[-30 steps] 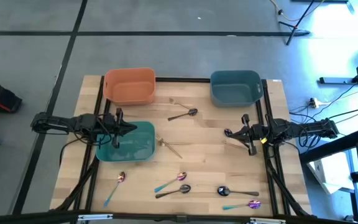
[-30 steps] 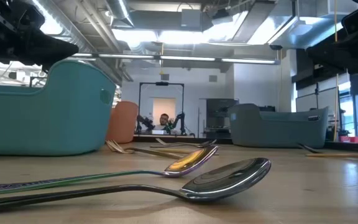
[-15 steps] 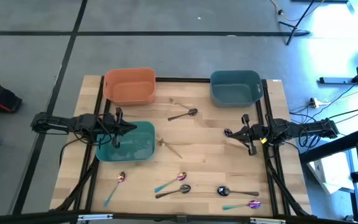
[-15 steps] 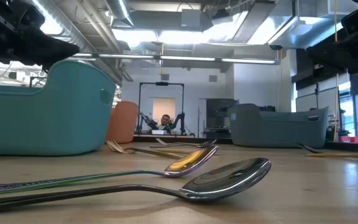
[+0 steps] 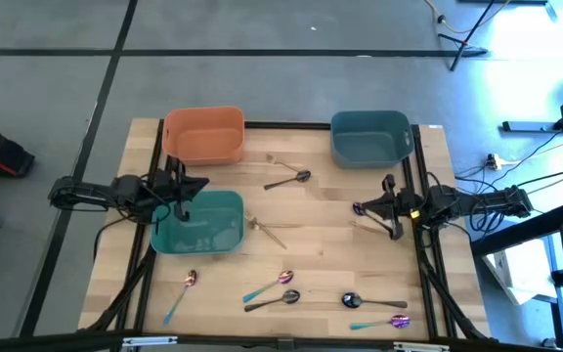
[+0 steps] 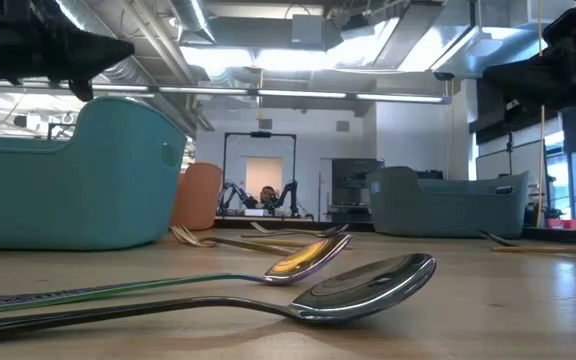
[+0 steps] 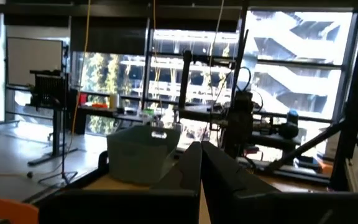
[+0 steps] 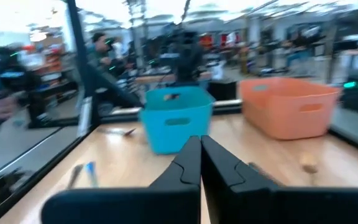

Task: Sort silverware by color (type)
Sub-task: Adjust the bottom blue bin

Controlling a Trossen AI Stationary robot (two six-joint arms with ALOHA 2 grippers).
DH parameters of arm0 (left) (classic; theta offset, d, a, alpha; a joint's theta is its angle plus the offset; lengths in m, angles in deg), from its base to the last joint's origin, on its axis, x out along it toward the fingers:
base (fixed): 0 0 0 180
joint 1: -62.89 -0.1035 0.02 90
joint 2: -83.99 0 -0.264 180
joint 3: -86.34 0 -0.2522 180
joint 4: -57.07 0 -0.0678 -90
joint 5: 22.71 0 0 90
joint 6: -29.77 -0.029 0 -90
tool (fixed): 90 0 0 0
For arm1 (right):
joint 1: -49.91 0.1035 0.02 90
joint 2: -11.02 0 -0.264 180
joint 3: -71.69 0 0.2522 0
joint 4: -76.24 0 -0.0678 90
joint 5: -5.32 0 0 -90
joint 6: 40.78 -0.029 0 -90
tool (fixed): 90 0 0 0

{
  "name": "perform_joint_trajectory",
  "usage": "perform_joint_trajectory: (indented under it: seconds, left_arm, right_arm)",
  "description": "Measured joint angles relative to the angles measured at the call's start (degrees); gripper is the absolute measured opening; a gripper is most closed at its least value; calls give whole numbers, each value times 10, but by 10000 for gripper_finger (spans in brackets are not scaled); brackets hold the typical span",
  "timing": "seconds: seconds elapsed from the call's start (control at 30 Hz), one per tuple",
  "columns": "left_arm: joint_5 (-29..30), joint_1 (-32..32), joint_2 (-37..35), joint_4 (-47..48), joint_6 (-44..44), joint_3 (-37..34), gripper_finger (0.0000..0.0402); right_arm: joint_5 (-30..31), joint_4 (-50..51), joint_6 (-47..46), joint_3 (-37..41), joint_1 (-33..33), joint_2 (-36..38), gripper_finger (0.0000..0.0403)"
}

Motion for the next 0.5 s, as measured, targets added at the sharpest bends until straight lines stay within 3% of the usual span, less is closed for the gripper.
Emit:
perform_joint_trajectory:
  seconds: [0.23,0.5]
  left_arm:
    - [-18,0,22,-40,-2,12,2]
    - [-16,0,172,-49,-24,99,2]
  right_arm:
    - [36,-6,26,0,0,0,1]
    - [36,-5,28,0,0,0,1]
